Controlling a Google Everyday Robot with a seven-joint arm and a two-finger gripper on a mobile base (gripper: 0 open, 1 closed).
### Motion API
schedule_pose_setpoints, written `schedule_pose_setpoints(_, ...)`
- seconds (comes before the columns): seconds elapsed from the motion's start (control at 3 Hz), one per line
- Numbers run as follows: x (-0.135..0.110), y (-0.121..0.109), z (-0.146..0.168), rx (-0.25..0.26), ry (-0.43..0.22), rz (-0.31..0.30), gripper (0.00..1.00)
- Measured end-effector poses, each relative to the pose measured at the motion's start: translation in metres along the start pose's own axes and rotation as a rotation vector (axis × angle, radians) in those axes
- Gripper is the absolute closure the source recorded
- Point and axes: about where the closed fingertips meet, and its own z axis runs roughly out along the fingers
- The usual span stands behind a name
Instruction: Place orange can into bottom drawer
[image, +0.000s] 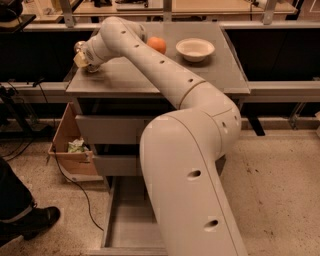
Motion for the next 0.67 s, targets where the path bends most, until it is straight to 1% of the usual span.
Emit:
schedule_pose_setpoints(0.33,0.02,-0.022,-0.087,-0.001,0.039,-0.102,1.0)
schedule_pose_setpoints(0.67,0.038,-0.038,-0.165,-0.008,0.08,-0.182,1.0)
